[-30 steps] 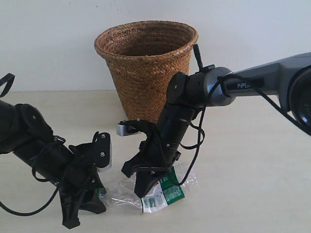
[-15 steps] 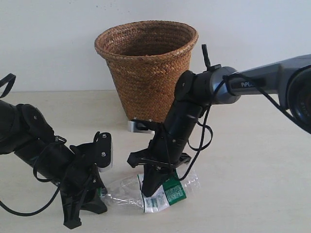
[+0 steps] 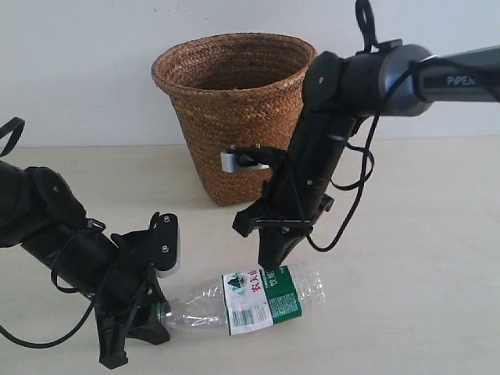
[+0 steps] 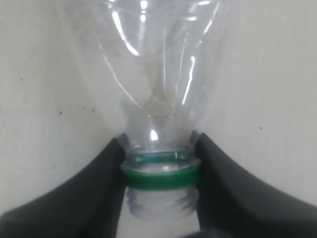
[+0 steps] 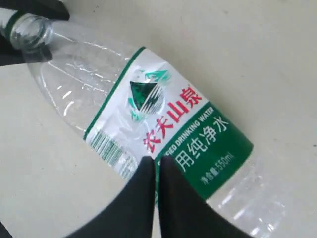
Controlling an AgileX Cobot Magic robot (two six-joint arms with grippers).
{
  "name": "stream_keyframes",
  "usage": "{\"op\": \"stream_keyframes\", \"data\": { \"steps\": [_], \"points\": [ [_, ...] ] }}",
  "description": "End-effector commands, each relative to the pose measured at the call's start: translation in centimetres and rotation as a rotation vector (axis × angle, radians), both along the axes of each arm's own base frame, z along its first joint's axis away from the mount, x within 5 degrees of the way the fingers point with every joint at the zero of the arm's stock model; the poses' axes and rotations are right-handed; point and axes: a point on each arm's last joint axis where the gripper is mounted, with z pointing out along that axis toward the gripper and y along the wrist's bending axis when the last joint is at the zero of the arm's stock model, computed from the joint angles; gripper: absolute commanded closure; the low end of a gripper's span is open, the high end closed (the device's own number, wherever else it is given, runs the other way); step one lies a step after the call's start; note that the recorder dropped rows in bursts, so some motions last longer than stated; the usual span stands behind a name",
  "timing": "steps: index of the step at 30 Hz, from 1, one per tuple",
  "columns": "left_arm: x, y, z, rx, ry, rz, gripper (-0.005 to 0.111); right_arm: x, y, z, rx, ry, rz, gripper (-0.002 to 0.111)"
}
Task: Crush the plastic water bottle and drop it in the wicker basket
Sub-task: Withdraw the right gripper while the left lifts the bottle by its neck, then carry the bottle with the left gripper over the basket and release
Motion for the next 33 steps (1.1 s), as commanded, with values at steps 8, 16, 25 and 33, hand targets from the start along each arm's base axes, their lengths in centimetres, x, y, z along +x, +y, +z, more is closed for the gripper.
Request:
{"op": "stream_keyframes", "data": {
  "steps": [8, 16, 25, 33],
  "points": [
    [-1.0, 0.0, 1.6, -0.019, 0.026, -0.062, 0.102, -3.1, -4.6, 8.4, -0.154, -0.272, -0.003, 0.108],
    [-1.4, -0.7, 5.4, -0.096, 0.066, -0.124, 0.102, -5.4, -11.8, 10.3, -0.226, -0.288, -0.178, 0.108],
    [-1.0, -0.8, 10.2, -0.152, -0.052, -0.113, 0.102, -6.7, -16.7, 6.4, -0.268, -0.232, -0.296, 0.108],
    [1.6, -1.8, 16.5, -0.217, -0.193, -0.067, 0.102, -6.6, -16.4, 5.5, -0.192, -0.244, -0.347, 0.108]
  ]
}}
